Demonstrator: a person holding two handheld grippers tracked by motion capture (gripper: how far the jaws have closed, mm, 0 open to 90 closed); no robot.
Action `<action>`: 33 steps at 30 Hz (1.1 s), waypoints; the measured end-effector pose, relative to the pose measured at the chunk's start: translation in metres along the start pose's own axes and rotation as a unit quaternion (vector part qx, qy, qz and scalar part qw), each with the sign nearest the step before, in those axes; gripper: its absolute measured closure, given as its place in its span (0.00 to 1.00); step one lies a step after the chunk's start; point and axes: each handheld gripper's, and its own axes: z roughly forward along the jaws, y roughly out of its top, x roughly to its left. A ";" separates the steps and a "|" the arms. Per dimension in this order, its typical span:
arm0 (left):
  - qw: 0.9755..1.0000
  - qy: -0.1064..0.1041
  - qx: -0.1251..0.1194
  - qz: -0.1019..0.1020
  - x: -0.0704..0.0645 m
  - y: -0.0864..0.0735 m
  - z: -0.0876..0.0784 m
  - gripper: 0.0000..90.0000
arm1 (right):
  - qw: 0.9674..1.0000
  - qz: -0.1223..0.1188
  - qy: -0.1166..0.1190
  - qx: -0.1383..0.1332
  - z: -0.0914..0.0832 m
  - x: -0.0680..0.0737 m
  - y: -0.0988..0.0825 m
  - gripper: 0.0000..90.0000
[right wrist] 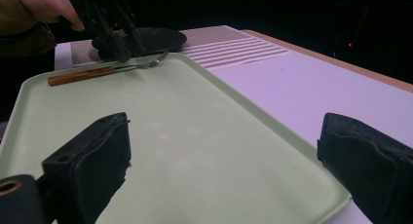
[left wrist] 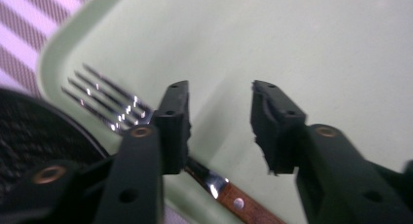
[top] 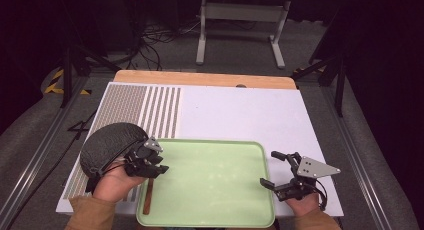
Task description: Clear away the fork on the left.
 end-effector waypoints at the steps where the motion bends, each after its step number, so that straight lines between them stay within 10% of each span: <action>1: 1.000 0.002 -0.004 0.001 -0.001 0.001 -0.003 0.54 | 1.000 -0.001 -0.001 0.001 0.000 0.000 0.001 0.07; 8: 0.996 -0.007 -0.094 -0.007 -0.003 -0.007 -0.021 0.24 | 1.000 0.000 0.002 -0.004 0.003 -0.005 0.004 0.07; 14: 0.982 -0.007 -0.191 -0.010 -0.001 -0.031 -0.033 0.09 | 1.000 0.004 0.008 -0.008 0.005 -0.008 0.005 0.07; 18: 0.968 0.005 -0.251 0.002 -0.002 -0.051 -0.035 0.04 | 1.000 0.004 0.007 -0.009 0.005 -0.009 0.005 0.07; 22: 0.960 0.020 -0.279 0.018 -0.002 -0.069 -0.033 0.03 | 1.000 0.007 0.005 -0.008 0.005 -0.008 0.005 0.07; 29: 0.939 0.003 -0.343 0.006 0.002 -0.093 -0.024 0.02 | 1.000 0.012 0.001 -0.006 0.004 -0.008 0.002 0.07; 33: 0.936 0.006 -0.352 0.000 0.004 -0.098 -0.020 0.01 | 1.000 0.025 0.003 0.000 0.007 -0.009 -0.003 0.07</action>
